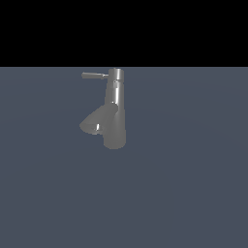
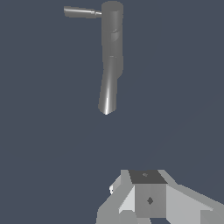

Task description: Turn on the faucet by rotating a designated handle.

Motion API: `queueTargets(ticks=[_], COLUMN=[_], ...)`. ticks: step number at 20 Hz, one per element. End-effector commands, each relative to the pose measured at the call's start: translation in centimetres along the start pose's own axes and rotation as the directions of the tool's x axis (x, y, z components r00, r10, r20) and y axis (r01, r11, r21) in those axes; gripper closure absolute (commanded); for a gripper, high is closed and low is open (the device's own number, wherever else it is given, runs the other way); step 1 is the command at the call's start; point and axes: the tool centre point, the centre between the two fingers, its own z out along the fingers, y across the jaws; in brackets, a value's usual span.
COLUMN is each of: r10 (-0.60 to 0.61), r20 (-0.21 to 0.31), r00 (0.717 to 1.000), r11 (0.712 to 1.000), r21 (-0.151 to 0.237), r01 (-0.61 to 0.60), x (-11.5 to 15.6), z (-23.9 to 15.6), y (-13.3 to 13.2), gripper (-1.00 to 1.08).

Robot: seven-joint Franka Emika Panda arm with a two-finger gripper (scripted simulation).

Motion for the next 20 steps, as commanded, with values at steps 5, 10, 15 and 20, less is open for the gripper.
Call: queueTargets(ticks=[5, 10, 15, 20], r10=[0.118, 0.237, 0.355, 0.469], r20=[0.009, 0.021, 0.035, 0.05], r00=[0.993, 0.971, 0.934, 0.882], r11=[0.993, 0.971, 0.934, 0.881], r21=[0.017, 0.03, 0.037, 0.038], r01=[-0.118, -0.237, -0.356, -0.471], x=[2.9, 6.0, 9.1, 12.2], z=[0.1, 0.4, 1.1, 2.1], y=[-0.7, -1.4, -2.2, -3.0], gripper=[1.08, 1.08, 1.08, 1.08])
